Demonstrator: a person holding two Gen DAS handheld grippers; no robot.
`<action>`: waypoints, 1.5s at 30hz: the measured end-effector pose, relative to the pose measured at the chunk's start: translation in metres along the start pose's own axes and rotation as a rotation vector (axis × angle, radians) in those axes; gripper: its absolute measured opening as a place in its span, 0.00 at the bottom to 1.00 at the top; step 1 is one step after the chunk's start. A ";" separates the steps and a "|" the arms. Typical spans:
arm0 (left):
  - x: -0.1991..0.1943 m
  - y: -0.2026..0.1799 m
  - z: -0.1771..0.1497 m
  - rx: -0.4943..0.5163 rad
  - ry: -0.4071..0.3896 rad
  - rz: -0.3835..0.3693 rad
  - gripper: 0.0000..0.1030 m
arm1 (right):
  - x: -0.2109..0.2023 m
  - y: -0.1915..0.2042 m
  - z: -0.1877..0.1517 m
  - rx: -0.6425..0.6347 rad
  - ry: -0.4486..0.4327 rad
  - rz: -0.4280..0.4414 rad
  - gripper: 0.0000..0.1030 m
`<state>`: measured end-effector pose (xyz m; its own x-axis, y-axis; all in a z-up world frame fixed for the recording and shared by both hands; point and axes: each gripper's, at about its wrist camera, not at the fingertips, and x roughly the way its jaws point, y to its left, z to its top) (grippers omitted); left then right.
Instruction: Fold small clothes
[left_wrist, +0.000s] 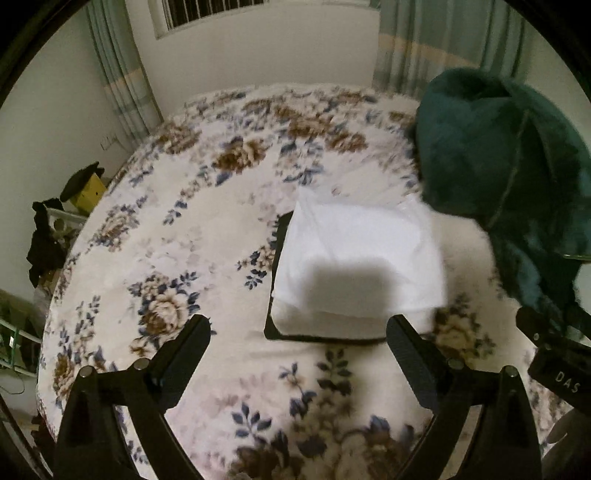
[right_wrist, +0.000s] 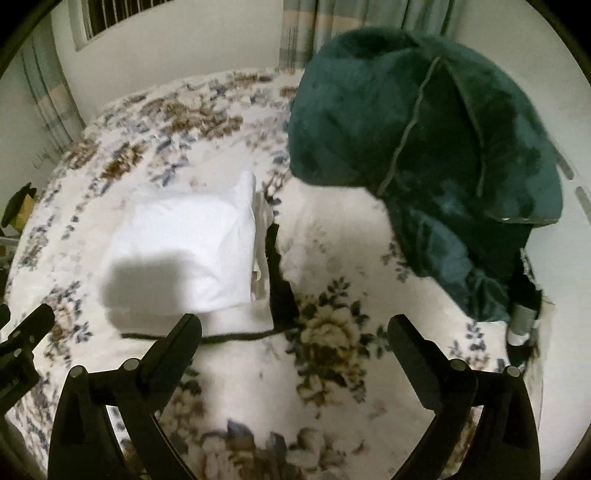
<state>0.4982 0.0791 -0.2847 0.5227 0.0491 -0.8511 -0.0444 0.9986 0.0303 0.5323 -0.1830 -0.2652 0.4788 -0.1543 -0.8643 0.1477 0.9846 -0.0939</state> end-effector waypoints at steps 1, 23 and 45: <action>-0.023 -0.001 -0.003 0.000 -0.018 -0.004 0.95 | -0.024 -0.004 -0.004 -0.001 -0.021 -0.003 0.99; -0.338 -0.007 -0.081 -0.011 -0.267 -0.020 0.95 | -0.429 -0.080 -0.114 -0.024 -0.391 0.037 0.99; -0.374 -0.005 -0.113 -0.054 -0.325 0.006 1.00 | -0.476 -0.083 -0.142 -0.078 -0.442 0.095 1.00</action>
<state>0.2068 0.0533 -0.0256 0.7661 0.0675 -0.6391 -0.0882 0.9961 -0.0005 0.1695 -0.1796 0.0838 0.8126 -0.0664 -0.5791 0.0275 0.9968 -0.0757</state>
